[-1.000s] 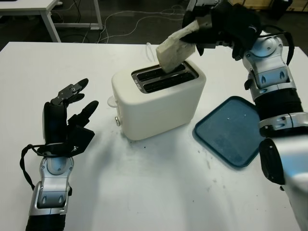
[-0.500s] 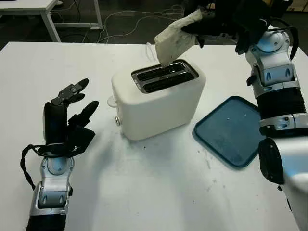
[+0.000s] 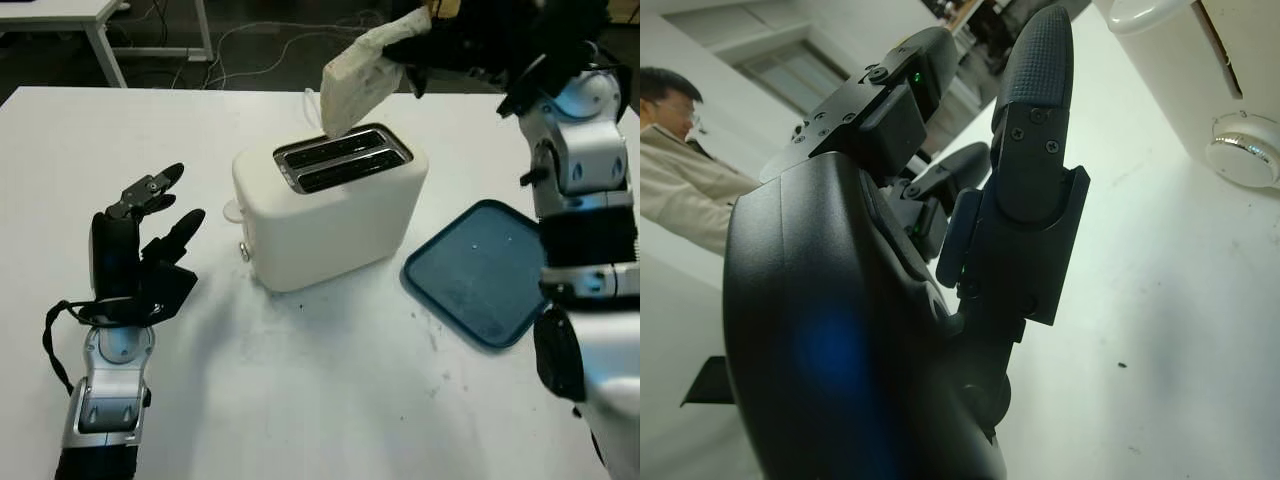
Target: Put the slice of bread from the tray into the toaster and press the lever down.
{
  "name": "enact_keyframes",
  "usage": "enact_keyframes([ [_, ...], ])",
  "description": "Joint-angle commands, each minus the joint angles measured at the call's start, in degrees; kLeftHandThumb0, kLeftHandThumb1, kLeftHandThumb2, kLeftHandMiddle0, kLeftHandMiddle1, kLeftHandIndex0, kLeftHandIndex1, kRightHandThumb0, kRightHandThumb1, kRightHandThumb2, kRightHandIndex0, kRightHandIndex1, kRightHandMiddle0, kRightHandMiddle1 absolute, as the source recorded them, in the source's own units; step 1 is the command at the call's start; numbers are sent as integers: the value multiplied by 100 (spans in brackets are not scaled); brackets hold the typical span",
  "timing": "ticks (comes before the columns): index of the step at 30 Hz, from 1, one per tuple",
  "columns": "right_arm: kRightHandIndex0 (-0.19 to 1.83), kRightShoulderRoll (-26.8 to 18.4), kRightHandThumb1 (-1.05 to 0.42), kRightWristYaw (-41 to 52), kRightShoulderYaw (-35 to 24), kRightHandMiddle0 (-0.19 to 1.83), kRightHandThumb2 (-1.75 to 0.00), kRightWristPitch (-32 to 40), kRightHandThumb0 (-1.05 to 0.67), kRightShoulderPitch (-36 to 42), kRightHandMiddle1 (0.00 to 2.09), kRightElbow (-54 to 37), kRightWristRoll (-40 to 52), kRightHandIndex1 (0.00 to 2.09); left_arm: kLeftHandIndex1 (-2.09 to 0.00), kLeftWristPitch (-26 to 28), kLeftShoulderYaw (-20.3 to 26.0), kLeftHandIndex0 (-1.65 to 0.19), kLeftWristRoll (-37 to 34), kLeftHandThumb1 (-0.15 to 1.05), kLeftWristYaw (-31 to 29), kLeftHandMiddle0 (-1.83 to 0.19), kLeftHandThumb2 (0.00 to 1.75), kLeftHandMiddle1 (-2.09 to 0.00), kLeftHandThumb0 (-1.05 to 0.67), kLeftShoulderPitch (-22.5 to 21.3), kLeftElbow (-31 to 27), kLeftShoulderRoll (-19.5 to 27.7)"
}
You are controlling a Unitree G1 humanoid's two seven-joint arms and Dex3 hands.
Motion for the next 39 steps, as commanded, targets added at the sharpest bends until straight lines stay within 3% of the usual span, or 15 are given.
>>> enact_keyframes([
  [1, 113, -17, -92, -92, -40, 93, -24, 329, -43, 233, 175, -379, 99, 175, 0, 30, -24, -76, 66, 92, 31, -56, 21, -67, -68, 44, -26, -15],
  [15, 111, 119, -92, -161, 245, 91, -30, 315, -44, 784, 175, -450, -109, 175, 0, 23, -27, -76, 73, 92, 51, -57, 21, -67, -67, 46, -41, -22],
  [32, 114, 171, -92, -135, 625, 93, -28, 805, -43, 755, 175, -607, -303, 175, 0, 12, -14, -76, 17, 92, 26, -57, 21, -66, -66, 60, -42, -12],
  [37, 109, 11, -92, -91, 833, 79, -19, 1497, -56, 675, 175, -933, -484, 175, 0, -4, -17, -77, 44, 92, 41, -57, 21, -67, -66, 50, -20, 3],
  [39, 90, -110, -92, -24, 968, 67, -13, 1428, -63, 673, 156, -1016, -652, 175, 0, -15, -17, -77, 38, 92, 42, -58, 21, -67, -66, 50, -13, 0],
])
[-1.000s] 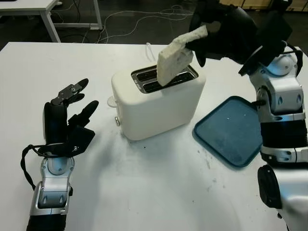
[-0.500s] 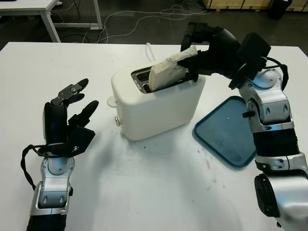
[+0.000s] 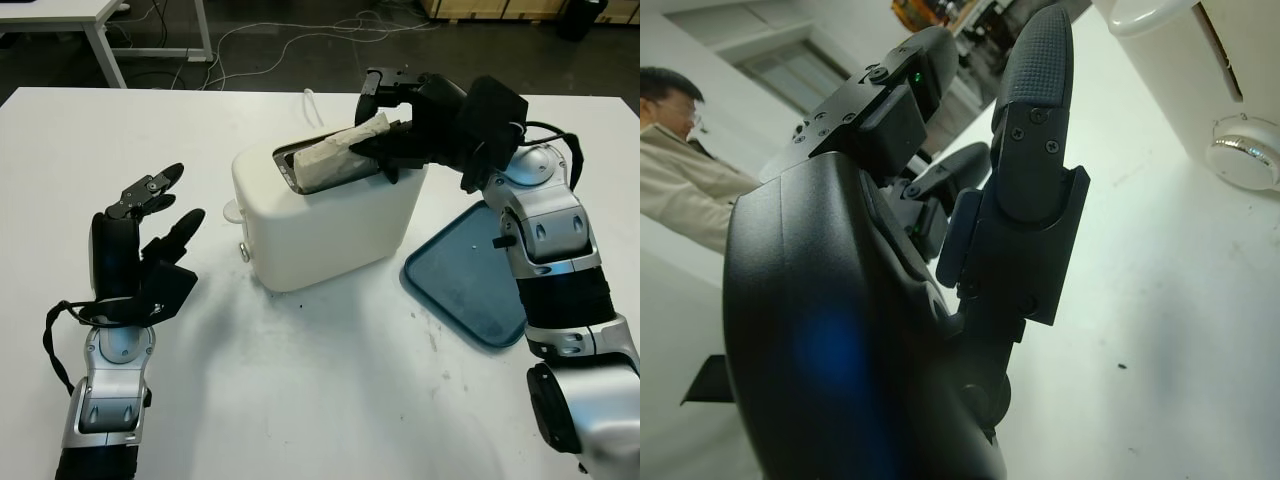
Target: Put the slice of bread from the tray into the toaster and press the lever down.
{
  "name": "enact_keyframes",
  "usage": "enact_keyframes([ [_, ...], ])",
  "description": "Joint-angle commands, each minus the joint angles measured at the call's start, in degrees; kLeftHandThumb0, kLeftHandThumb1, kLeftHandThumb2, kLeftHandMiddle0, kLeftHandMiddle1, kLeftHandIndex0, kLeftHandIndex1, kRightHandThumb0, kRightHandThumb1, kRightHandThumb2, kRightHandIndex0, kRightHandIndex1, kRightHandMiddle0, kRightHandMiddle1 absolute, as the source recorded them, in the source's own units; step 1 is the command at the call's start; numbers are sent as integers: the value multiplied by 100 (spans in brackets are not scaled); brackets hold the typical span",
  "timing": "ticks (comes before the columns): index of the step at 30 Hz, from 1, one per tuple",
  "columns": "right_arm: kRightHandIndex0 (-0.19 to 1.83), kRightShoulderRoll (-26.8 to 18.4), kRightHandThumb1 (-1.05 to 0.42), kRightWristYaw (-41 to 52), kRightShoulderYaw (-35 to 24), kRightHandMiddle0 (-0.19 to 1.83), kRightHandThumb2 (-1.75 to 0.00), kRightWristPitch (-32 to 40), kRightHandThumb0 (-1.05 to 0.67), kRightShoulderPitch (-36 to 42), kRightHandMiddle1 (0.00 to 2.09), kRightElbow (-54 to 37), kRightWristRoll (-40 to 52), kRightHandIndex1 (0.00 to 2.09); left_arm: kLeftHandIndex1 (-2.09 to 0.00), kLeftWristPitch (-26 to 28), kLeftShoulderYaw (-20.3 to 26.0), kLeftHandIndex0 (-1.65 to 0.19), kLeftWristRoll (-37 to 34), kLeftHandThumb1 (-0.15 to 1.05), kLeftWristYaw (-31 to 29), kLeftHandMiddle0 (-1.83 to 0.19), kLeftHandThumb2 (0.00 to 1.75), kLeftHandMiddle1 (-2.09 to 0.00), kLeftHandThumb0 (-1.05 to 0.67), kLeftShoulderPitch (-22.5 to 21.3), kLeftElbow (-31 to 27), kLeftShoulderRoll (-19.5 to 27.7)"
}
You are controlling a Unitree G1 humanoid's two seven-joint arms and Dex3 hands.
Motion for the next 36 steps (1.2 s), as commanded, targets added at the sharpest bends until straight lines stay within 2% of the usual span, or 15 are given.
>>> enact_keyframes([
  [1, 68, -223, -92, 144, 252, 57, -13, -97, -69, -32, 138, -108, -269, 170, 0, -2, -13, -77, 56, 92, 20, -57, 21, -67, -66, 50, -17, 2],
  [3, 46, -431, -92, 258, 444, 50, -14, -369, -73, -51, 112, -153, -541, 151, 0, 0, -14, -77, 50, 92, 15, -57, 21, -67, -67, 51, -18, 1],
  [5, 41, -594, -92, 274, 581, 54, -14, -682, -72, -59, 74, -189, -816, 130, 0, -13, -13, -77, 35, 92, 7, -56, 21, -67, -67, 53, -8, 2],
  [7, 23, -691, -92, 165, 657, 58, -12, -1059, -72, -30, 52, -210, -1099, 130, 0, 28, -15, -77, 43, 92, -3, -56, 21, -67, -67, 61, -34, 1],
  [8, 17, -703, -92, 77, 664, 58, -10, -1252, -72, -6, 48, -197, -1216, 132, 0, 41, -15, -76, 45, 92, -6, -56, 21, -67, -67, 63, -43, 0],
  [14, 6, -668, -91, -16, 621, 56, -1, -1595, -68, 13, 46, -189, -1485, 156, 0, 0, -13, -77, 22, 92, -11, -57, 21, -68, -67, 71, -24, 1],
  [30, 4, -666, -79, -117, 629, 55, 0, -1854, -58, 24, 53, -286, -1885, 156, 0, -44, -20, -76, 37, 92, -40, -57, 22, -69, -66, 67, -17, 34],
  [36, 13, -599, -77, -604, 519, 59, 0, -2559, -54, 124, 52, -181, -2050, 158, 0, -72, -8, -76, -12, 92, -67, -56, 23, -70, -67, 59, 10, 40],
])
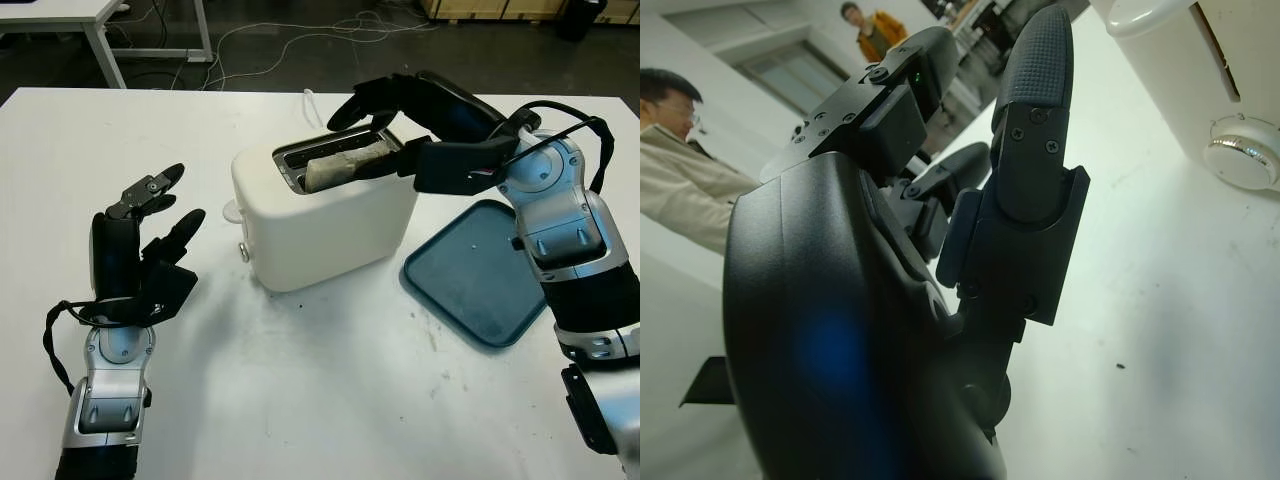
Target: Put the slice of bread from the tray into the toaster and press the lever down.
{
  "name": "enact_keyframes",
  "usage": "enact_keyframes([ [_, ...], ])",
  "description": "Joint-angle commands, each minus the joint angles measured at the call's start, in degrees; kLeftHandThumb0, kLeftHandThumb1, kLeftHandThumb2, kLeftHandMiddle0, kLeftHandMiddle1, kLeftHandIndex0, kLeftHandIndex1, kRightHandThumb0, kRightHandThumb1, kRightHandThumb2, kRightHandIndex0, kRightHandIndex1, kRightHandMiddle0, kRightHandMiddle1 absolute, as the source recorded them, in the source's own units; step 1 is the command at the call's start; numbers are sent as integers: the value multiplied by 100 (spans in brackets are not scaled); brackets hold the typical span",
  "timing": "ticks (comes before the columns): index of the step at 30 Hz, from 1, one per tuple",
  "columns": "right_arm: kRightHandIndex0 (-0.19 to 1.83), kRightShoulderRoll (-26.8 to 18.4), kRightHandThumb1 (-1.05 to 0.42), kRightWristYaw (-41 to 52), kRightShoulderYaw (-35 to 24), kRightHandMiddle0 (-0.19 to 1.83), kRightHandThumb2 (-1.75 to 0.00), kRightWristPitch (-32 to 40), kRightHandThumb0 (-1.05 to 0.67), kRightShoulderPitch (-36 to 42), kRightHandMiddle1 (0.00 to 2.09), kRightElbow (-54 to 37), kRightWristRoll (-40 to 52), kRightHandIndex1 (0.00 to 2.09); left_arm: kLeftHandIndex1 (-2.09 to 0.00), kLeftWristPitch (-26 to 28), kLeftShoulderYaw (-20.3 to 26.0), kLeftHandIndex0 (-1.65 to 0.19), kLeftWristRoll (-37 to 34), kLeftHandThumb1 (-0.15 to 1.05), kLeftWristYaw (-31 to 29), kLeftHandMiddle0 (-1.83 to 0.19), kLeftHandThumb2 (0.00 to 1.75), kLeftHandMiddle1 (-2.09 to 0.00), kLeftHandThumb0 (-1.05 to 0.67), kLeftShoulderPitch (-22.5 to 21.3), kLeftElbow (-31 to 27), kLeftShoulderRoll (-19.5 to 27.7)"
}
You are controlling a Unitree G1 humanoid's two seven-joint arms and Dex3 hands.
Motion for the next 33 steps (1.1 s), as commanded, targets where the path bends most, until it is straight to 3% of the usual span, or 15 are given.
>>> enact_keyframes([
  [1, 16, 96, -76, -358, -146, 61, 0, -451, -52, 149, 51, 77, 10, 156, 0, -46, -5, -76, -1, 92, -23, -57, 22, -70, -67, 57, -4, 29],
  [10, 48, 216, -83, -2503, -575, 77, -1, -2735, -42, 741, 46, 879, -451, 124, -1, -366, 18, -78, -34, 92, -47, -57, 23, -71, -66, 16, 89, 116],
  [16, 69, 144, -88, -3707, -973, 87, 0, -3743, -31, 1491, 34, 983, -854, 87, -1, -399, 92, -78, 3, 92, -313, -56, 21, -71, -64, 58, -213, 404],
  [20, 82, 238, -87, -3856, -1227, 94, 0, -3592, -23, 2195, 21, 653, -785, 62, -1, -512, 179, -79, -2, 92, -476, -59, 18, -70, -63, -17, -362, 621],
  [24, 90, 342, -90, -3417, -1352, 95, -1, -3091, -26, 3036, 10, -60, -372, 47, -2, -925, 215, -82, 58, 92, -499, -62, 14, -73, -58, -137, -275, 894],
  [27, 94, 523, -91, -3076, -1430, 95, -1, -2652, -26, 3579, 8, -707, 122, 46, -3, -1171, 248, -84, 36, 92, -584, -64, 14, -76, -58, -175, -209, 1094],
  [33, 94, 803, -92, -2458, -1614, 94, -23, -1543, -27, 4191, 4, -1332, 1075, 48, -6, -1434, 348, -90, 84, 92, -853, -65, 10, -78, -53, -219, -172, 1544],
])
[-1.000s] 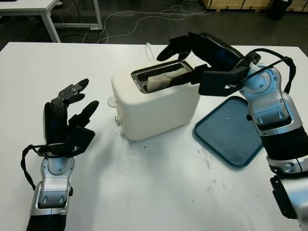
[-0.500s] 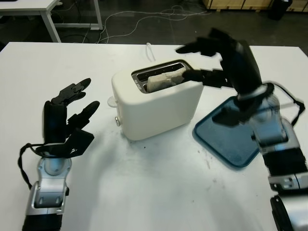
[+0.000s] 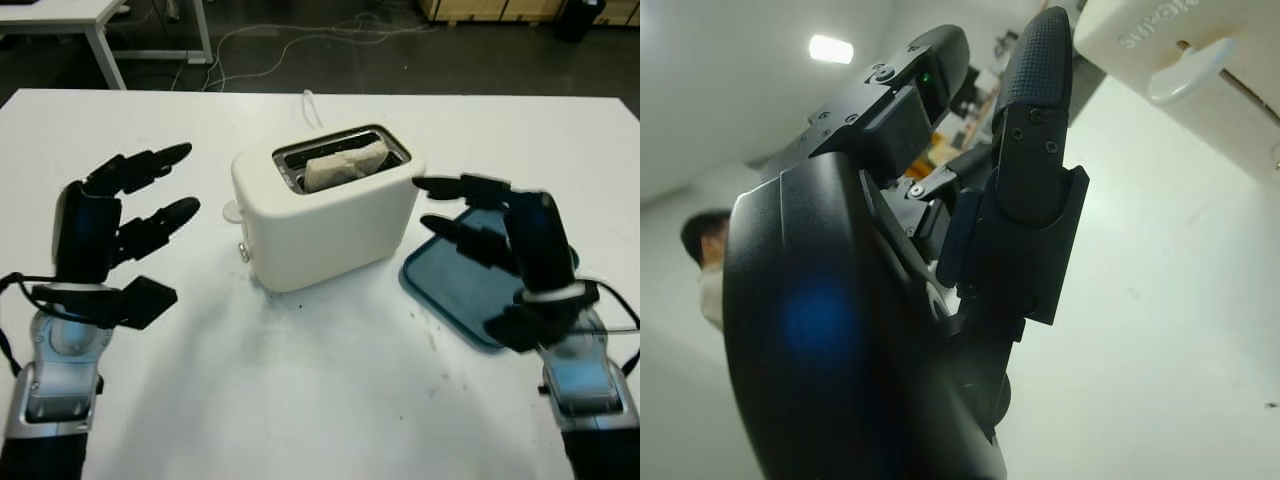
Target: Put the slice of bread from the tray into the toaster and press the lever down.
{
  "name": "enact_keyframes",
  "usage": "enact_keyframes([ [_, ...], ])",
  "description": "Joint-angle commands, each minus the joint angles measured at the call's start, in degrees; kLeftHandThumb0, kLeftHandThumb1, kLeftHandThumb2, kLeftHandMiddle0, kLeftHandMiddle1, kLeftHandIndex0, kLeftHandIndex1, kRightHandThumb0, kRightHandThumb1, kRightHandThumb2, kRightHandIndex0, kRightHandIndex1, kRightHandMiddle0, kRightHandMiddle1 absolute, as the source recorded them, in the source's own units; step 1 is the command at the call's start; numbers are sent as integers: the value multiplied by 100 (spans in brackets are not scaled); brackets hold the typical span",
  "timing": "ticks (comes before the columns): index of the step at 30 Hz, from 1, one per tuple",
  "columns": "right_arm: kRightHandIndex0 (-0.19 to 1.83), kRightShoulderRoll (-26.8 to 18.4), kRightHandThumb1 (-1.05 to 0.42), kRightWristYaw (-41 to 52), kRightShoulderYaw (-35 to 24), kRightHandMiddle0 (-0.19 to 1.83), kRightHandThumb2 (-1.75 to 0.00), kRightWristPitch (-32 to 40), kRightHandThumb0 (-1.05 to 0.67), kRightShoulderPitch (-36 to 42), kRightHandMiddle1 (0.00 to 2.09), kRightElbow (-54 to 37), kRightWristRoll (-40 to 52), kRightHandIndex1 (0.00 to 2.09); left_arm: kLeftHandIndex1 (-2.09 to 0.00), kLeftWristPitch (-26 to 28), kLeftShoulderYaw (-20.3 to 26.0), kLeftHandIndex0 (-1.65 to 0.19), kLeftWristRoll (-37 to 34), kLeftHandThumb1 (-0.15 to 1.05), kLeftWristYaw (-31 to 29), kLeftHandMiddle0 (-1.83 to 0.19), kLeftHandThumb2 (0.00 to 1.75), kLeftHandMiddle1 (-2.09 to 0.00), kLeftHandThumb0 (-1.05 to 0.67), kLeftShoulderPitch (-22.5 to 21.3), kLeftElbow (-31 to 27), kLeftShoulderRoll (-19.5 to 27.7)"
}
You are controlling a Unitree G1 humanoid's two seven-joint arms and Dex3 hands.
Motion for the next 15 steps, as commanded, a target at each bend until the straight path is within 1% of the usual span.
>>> enact_keyframes([
  [1, 94, 84, -92, 175, -110, 94, -25, 462, -27, 95, 4, -136, 295, 49, -6, -152, 47, -91, 67, 92, -109, -65, 9, -78, -52, -61, 37, 187],
  [3, 93, 152, -92, 266, -176, 94, -25, 787, -27, 100, 4, -182, 477, 50, -6, -183, 46, -91, 74, 92, -204, -66, 9, -77, -50, -80, 59, 299],
  [7, 94, 250, -92, 309, -303, 96, -19, 1290, -28, 74, 4, -305, 639, 53, -6, -148, 10, -92, 159, 92, -376, -68, 9, -77, -51, -112, 76, 470],
  [10, 89, 297, -92, 325, -379, 97, -18, 1476, -29, 52, 3, -335, 702, 66, -6, -66, -15, -93, 229, 92, -523, -69, 9, -77, -51, -119, 40, 578],
  [12, 85, 298, -92, 322, -422, 99, -18, 1507, -31, 29, 2, -318, 686, 76, -7, -4, -24, -96, 247, 92, -697, -71, 15, -78, -46, -128, 16, 693],
  [14, 83, 281, -92, 283, -467, 99, -17, 1410, -30, -6, 2, -249, 621, 79, -7, 48, -32, -98, 302, 92, -957, -73, 24, -81, -42, -158, -1, 911],
  [15, 83, 274, -92, 272, -488, 99, -17, 1354, -30, -26, 2, -214, 599, 79, -7, 86, -32, -99, 315, 92, -1092, -74, 29, -86, -40, -180, -22, 1011],
])
